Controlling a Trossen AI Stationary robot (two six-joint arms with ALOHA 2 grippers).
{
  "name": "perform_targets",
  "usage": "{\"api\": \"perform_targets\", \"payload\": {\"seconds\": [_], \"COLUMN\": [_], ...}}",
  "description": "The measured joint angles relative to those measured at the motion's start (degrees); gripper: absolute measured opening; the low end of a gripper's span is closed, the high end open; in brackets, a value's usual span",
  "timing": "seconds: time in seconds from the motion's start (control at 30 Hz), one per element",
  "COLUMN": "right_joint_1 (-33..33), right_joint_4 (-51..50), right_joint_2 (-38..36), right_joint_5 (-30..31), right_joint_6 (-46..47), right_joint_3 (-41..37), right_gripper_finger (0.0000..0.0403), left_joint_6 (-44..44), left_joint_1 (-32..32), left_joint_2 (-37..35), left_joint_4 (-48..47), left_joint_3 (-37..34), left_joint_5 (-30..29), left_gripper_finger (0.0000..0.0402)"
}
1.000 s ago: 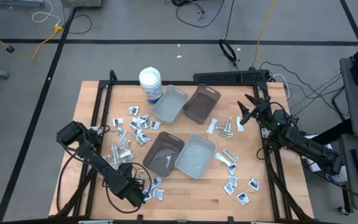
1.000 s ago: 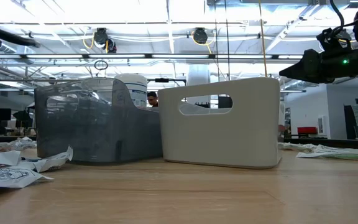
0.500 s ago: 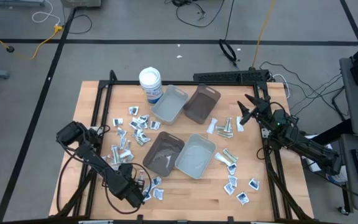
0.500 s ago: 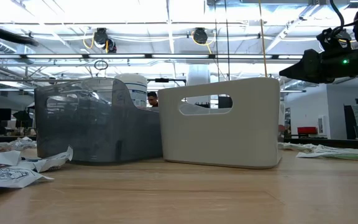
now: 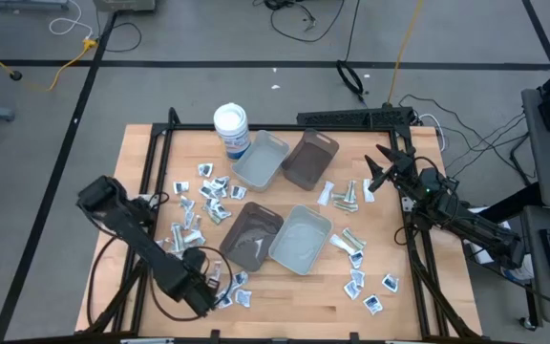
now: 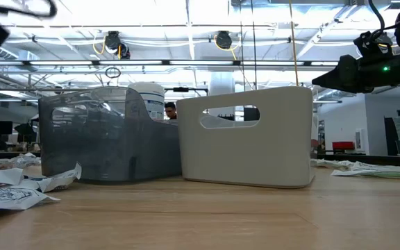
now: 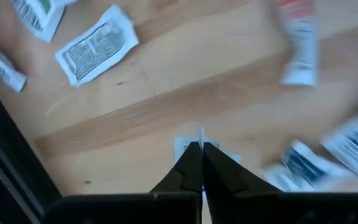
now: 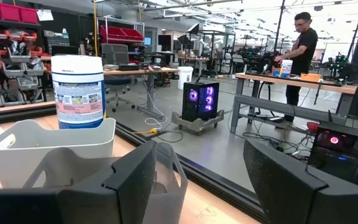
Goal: Pick & Place First Aid Supplies
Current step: Put the blue alcohol pad into the bottom black bin
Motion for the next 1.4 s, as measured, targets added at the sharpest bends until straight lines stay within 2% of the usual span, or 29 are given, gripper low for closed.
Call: {"api": "perform_targets", "payload": {"seconds": [0.47,0.8,1.03,1.4], "right_joint_1": [0.0,0.0,0.0,0.0], "right_joint_4": [0.0,0.0,0.0,0.0], "right_joint_2": [0.0,0.0,0.0,0.0], "right_joint_5": [0.0,0.0,0.0,0.0], "right_joint_6": [0.0,0.0,0.0,0.0], "right_joint_3": [0.0,0.0,0.0,0.0], "right_gripper_finger": [0.0238,0.0238,0.0238,0.0238], "left_joint_6": [23.1,32.9,38.9,55.3], "left_joint_1": [0.0,1.0,10.9,29.2], "left_joint_2": [-19.5,-23.9,-23.9,-23.1], "left_joint_4": [-1.3,-3.2,-3.2,-3.1], "left_joint_3": [0.0,0.0,0.0,0.0], "left_joint_5": [-0.7,-0.7,-2.7,-1.8], "left_gripper_finger": [0.0001,0.0,0.0,0.0]}}
